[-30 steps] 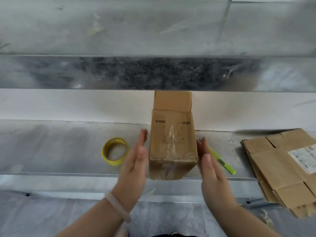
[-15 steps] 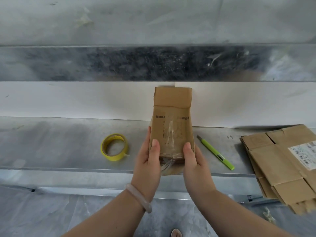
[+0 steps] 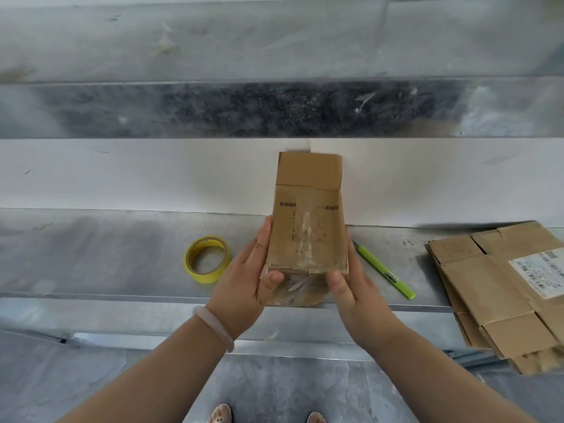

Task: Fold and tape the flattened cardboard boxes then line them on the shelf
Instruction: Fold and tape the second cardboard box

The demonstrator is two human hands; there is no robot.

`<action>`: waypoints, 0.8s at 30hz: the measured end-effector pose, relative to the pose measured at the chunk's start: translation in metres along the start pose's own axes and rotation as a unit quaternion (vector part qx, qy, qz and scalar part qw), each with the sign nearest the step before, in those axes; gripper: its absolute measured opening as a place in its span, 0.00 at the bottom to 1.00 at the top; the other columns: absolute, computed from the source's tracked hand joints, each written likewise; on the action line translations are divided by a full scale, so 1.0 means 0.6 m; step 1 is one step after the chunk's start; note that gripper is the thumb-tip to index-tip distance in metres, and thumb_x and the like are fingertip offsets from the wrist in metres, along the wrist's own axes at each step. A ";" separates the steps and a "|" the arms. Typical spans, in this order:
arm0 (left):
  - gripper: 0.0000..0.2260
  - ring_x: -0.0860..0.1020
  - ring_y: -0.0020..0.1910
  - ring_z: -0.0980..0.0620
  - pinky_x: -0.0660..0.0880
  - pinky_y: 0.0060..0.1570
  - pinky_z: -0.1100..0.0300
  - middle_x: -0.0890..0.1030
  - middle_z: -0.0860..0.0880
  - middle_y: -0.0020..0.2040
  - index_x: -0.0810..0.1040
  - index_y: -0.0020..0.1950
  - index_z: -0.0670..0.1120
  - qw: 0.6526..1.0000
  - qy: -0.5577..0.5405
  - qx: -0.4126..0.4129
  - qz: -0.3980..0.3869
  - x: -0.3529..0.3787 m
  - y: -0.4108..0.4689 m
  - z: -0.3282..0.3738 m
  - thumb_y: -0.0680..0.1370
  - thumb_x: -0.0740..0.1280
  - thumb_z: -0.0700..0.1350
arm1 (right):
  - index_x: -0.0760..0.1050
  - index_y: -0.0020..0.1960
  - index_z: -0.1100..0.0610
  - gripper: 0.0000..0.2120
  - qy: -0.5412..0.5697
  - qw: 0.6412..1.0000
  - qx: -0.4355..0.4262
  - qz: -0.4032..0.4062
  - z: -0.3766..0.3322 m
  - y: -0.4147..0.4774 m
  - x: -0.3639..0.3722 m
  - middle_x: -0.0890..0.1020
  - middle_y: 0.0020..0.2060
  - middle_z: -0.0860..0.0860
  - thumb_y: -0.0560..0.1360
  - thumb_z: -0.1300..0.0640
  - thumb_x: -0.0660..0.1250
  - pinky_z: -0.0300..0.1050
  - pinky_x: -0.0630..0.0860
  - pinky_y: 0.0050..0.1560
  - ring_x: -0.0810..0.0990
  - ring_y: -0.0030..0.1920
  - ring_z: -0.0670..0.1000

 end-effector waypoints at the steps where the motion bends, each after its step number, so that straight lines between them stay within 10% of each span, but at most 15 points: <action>1: 0.36 0.61 0.70 0.67 0.60 0.65 0.74 0.60 0.59 0.73 0.44 0.79 0.48 1.000 0.009 0.003 0.001 -0.002 0.002 0.006 0.78 0.51 0.66 | 0.36 0.75 0.32 0.44 -0.010 1.000 0.000 0.008 -0.006 0.000 0.000 0.67 0.68 0.30 0.68 0.23 0.55 0.42 0.70 0.66 0.70 0.66 0.35; 6: 0.27 0.61 0.72 0.64 0.65 0.64 0.72 0.59 0.54 0.76 0.55 0.75 0.62 0.999 0.047 0.026 0.007 -0.010 0.004 0.014 0.78 0.56 0.66 | 0.45 0.73 0.27 0.36 -0.088 0.989 -0.095 0.069 -0.012 0.003 -0.010 0.61 0.75 0.41 0.71 0.28 0.60 0.46 0.74 0.65 0.64 0.72 0.38; 12: 0.22 0.60 0.73 0.63 0.61 0.66 0.73 0.55 0.47 0.78 0.69 0.71 0.54 0.993 0.081 0.072 -0.052 -0.023 0.013 -0.010 0.79 0.59 0.60 | 0.57 0.75 0.36 0.23 -0.147 0.970 -0.193 0.030 0.005 0.016 -0.017 0.53 0.79 0.46 0.80 0.37 0.51 0.30 0.62 0.67 0.57 0.76 0.40; 19: 0.20 0.58 0.69 0.73 0.64 0.64 0.73 0.57 0.58 0.77 0.68 0.71 0.57 0.995 0.004 -0.080 -0.056 -0.042 0.026 0.035 0.79 0.59 0.58 | 0.38 0.77 0.38 0.30 -0.011 0.998 -0.054 -0.041 0.027 0.005 -0.021 0.50 0.74 0.27 0.80 0.40 0.49 0.44 0.53 0.77 0.49 0.76 0.35; 24: 0.46 0.59 0.74 0.49 0.64 0.70 0.49 0.53 0.53 0.78 0.44 0.78 0.56 0.954 0.206 -0.195 -0.093 -0.033 0.047 0.094 0.66 0.54 0.77 | 0.39 0.76 0.34 0.32 -0.093 0.989 -0.037 -0.112 0.020 -0.013 -0.007 0.47 0.75 0.29 0.80 0.39 0.55 0.52 0.60 0.75 0.50 0.76 0.36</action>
Point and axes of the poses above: each hand's wrist, its own y-axis towards the middle knuckle, its own x-axis out of the palm, z = x × y, the point moved 4 cm from there along y, towards the middle knuckle
